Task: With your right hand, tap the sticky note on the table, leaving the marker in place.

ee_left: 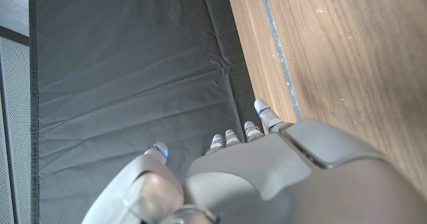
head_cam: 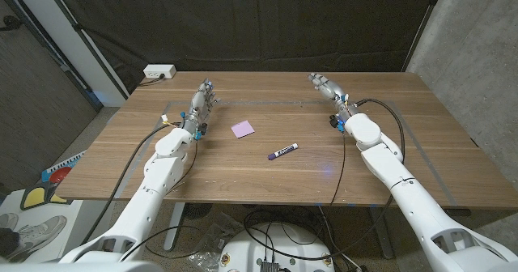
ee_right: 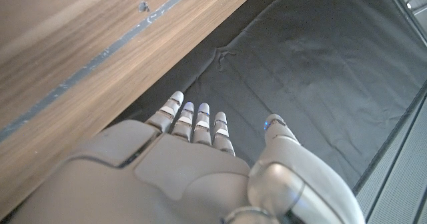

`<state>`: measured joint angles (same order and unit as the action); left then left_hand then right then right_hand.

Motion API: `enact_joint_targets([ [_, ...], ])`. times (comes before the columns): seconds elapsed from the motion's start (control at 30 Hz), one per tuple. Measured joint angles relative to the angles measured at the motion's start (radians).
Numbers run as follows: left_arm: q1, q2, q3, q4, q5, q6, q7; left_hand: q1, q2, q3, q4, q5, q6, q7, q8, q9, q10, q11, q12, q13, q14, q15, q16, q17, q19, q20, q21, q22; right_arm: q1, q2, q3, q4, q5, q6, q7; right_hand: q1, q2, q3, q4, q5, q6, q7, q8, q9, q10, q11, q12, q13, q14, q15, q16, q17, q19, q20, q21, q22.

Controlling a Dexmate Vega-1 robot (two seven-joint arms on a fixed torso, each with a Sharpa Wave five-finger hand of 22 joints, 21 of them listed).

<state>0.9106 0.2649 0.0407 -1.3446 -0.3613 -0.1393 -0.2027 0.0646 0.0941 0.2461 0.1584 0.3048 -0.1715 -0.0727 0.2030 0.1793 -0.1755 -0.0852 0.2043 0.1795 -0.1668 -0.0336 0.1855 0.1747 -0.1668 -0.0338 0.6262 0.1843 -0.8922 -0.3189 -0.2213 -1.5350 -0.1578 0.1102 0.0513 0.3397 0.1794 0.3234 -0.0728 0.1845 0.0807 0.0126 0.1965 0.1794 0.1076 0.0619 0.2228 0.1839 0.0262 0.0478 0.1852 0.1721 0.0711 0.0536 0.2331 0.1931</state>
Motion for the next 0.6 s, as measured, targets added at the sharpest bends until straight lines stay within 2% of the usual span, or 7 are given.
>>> enact_joint_targets([
  [0.1, 0.005, -0.002, -0.006, -0.007, 0.003, 0.003, -0.001, 0.0, 0.0, 0.0, 0.0, 0.0, 0.0, -0.005, 0.004, 0.0, 0.003, 0.008, 0.0, 0.0, 0.0, 0.0, 0.008, 0.0, -0.004, 0.004, 0.0, 0.0, -0.001, 0.0, -0.008, -0.016, -0.033, -0.001, -0.005, 0.009, 0.004, 0.01, -0.007, 0.0, 0.011, 0.0, 0.0, 0.0, 0.008, -0.002, 0.0, -0.002, 0.007, -0.003, 0.0, 0.0, 0.008, 0.001, 0.0, 0.0],
  [0.23, 0.01, -0.006, -0.013, -0.014, 0.007, 0.008, -0.002, 0.01, -0.004, 0.0, 0.0, 0.0, 0.0, -0.008, 0.004, 0.0, 0.004, 0.032, 0.0, 0.0, 0.0, 0.0, 0.008, 0.004, -0.005, 0.013, 0.0, 0.0, -0.003, -0.003, -0.022, -0.038, -0.085, -0.002, -0.016, 0.036, 0.004, 0.03, -0.019, 0.0, 0.03, -0.005, 0.007, 0.0, 0.024, -0.007, 0.008, -0.003, 0.02, -0.006, 0.0, -0.005, 0.022, 0.0, 0.006, 0.0],
  [0.4, 0.014, -0.008, -0.019, -0.019, 0.009, 0.011, -0.005, 0.017, 0.004, 0.0, 0.0, 0.0, -0.002, -0.017, 0.004, 0.0, 0.006, 0.038, 0.008, 0.0, -0.005, 0.005, 0.008, 0.005, -0.005, 0.013, 0.0, 0.0, -0.004, -0.007, -0.042, -0.067, -0.152, -0.001, -0.032, 0.05, 0.003, 0.044, -0.022, 0.0, 0.041, -0.005, 0.007, 0.0, 0.042, -0.014, 0.008, -0.003, 0.031, -0.007, 0.0, -0.005, 0.027, 0.002, 0.006, 0.0],
  [0.6, 0.017, -0.011, -0.026, -0.022, 0.01, 0.013, -0.009, 0.017, 0.004, 0.0, 0.0, 0.0, 0.0, -0.018, 0.004, 0.0, 0.002, 0.045, 0.008, 0.0, -0.005, 0.005, 0.008, 0.005, -0.005, 0.013, 0.0, 0.0, -0.004, -0.016, -0.072, -0.11, -0.223, -0.016, -0.038, 0.059, 0.004, 0.048, -0.026, 0.0, 0.045, -0.009, 0.007, 0.0, 0.05, -0.015, 0.008, -0.003, 0.034, -0.009, 0.0, -0.005, 0.036, 0.0, 0.006, 0.0],
])
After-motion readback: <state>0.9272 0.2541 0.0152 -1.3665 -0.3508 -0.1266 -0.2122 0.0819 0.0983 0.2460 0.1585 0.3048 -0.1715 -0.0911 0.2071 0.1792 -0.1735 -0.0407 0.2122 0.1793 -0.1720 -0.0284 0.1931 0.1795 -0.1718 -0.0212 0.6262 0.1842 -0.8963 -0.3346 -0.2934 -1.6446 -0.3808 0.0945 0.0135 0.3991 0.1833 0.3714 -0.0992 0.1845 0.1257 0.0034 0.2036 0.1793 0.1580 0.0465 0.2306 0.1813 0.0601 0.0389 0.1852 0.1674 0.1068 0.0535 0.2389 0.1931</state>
